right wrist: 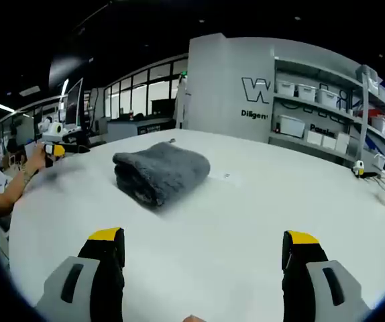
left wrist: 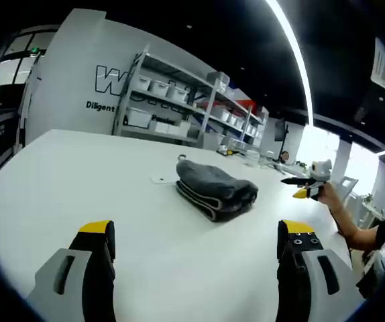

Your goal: Open the folded towel by lifting each exposed corner and separating the folded layers until the towel lies flat within the target outline without major curled edges

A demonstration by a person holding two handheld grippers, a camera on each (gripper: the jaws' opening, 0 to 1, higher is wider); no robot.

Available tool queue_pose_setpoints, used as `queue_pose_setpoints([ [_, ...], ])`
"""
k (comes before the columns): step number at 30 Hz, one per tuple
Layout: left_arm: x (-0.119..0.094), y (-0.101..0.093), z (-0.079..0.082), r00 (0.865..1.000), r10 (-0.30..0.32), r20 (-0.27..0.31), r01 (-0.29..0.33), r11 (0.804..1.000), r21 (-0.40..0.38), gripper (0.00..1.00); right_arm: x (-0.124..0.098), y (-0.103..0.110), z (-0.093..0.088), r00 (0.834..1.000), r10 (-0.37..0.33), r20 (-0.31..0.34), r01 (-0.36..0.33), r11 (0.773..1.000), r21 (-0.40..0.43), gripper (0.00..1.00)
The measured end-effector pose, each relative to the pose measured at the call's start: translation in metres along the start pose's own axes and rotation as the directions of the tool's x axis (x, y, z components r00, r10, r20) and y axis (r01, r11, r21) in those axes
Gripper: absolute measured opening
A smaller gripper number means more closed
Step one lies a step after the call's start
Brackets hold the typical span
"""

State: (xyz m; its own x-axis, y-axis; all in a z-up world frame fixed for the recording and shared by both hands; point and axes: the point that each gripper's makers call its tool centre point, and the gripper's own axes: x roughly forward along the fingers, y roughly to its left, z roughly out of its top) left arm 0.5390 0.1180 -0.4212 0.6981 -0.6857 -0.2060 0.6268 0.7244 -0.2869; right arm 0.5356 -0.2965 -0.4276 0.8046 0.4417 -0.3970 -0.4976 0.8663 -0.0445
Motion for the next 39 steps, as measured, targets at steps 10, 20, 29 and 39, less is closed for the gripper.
queue_pose_setpoints([
  [10,-0.0004,0.0026,0.0012,1.000,-0.003,-0.002,0.003,1.000,-0.009,0.99,0.0007,-0.0012,-0.0016,1.000,0.002,-0.009,-0.002,1.000,0.001,0.99],
  [20,-0.0017,-0.0011,0.0025,1.000,-0.026,0.005,0.026,0.999,-0.022,0.99,-0.0013,-0.0002,-0.0017,1.000,0.002,-0.009,-0.002,1.000,0.001,0.99],
  [29,-0.0024,-0.0054,0.0000,1.000,-0.029,0.001,0.029,0.999,-0.020,0.99,-0.0017,0.0013,-0.0029,1.000,0.002,-0.012,-0.002,1.000,0.002,0.99],
  [39,-0.0029,-0.0066,-0.0016,0.999,-0.044,-0.017,0.044,0.999,-0.016,0.99,-0.0007,0.0005,-0.0050,1.000,0.002,-0.020,-0.002,1.000,0.002,0.99],
])
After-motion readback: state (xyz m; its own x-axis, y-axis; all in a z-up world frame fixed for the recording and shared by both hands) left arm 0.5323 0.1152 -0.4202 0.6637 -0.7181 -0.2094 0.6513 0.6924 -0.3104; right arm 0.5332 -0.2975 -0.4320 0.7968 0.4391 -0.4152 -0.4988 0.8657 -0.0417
